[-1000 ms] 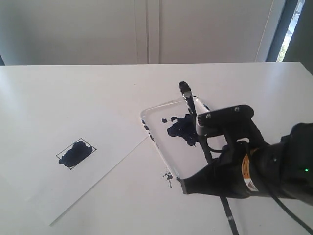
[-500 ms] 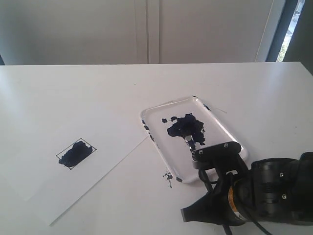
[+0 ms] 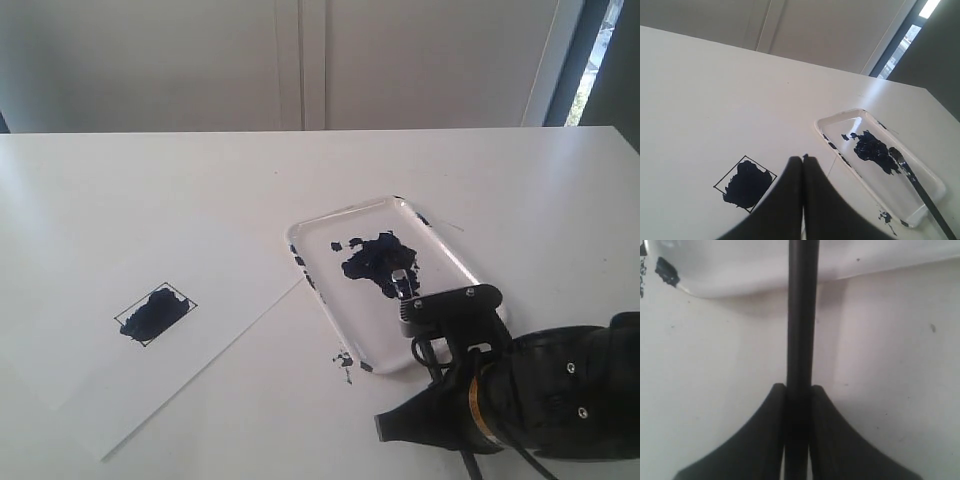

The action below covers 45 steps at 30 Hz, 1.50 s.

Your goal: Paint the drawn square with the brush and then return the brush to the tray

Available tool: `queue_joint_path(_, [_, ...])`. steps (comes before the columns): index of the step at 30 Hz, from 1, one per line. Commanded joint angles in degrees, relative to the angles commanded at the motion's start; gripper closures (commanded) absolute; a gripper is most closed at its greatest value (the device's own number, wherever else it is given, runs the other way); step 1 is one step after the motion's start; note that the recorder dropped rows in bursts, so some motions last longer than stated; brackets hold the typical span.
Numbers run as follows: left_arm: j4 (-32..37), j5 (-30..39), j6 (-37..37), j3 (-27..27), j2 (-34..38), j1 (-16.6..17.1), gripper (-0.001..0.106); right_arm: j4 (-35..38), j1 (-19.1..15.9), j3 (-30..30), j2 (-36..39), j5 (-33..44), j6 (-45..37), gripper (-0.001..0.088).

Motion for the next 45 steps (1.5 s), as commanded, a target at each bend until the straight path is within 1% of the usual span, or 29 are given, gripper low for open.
queue_joint_path(1, [0.00,0.09,0.12,0.00,0.00,0.00,0.105,0.00,0.00,0.00,-0.04,-0.09,0.21,0.0631])
queue_joint_path(6, [0.11,0.25,0.12,0.00,0.00,0.00,0.105,-0.71,0.00,0.00,-0.88,-0.33,0.38,0.0390])
queue_joint_path(8, [0.11,0.25,0.12,0.00,0.00,0.00,0.105,-1.92,0.00,0.00,-1.93,-2.51,0.38,0.0358])
queue_joint_path(10, [0.11,0.34,0.35,0.00,0.00,0.00,0.105,-2.51,0.00,-0.10,-4.09,-5.65,0.38,0.0363])
queue_joint_path(12, [0.11,0.34,0.35,0.00,0.00,0.00,0.105,-2.51,0.00,-0.49,-7.53,-7.51,0.38,0.0391])
queue_joint_path(14, [0.11,0.73,0.32,0.00,0.00,0.00,0.105,-2.51,0.00,-0.89,-11.66,-8.67,0.15,0.0446])
queue_joint_path(17, [0.11,1.85,0.32,0.00,0.00,0.00,0.105,-2.66,0.00,-0.90,-19.70,-10.16,-0.40,0.0583])
queue_joint_path(21, [0.00,2.97,0.17,0.00,0.00,0.00,0.105,-2.66,0.00,-0.90,-32.42,-12.98,-3.71,0.0794])
queue_joint_path(23, [0.00,2.86,0.08,0.00,0.00,0.00,0.105,-2.66,0.00,-0.66,-38.03,-14.78,-5.40,0.0867])
queue_joint_path(25, [0.00,2.86,0.08,0.00,0.00,0.00,0.105,-2.66,0.00,0.11,-43.86,-17.13,-6.57,0.0868])
queue_joint_path(29, [0.00,2.56,0.10,0.00,0.00,0.00,0.105,-2.66,0.00,2.66,-53.20,-20.14,-6.96,0.0868])
queue_joint_path(33, [0.00,0.23,-0.16,0.00,0.00,0.00,0.105,-2.44,0.00,7.88,-60.73,-21.84,-6.71,0.0868])
queue_joint_path(38, [0.00,-1.37,-0.16,0.00,0.00,0.00,0.105,-2.31,0.00,16.17,-67.48,-24.85,-3.92,0.0868])
queue_joint_path(45, [0.00,-1.73,-0.16,0.00,0.00,0.00,0.105,-2.17,0.00,24.31,-74.12,-28.13,-3.82,0.0868])
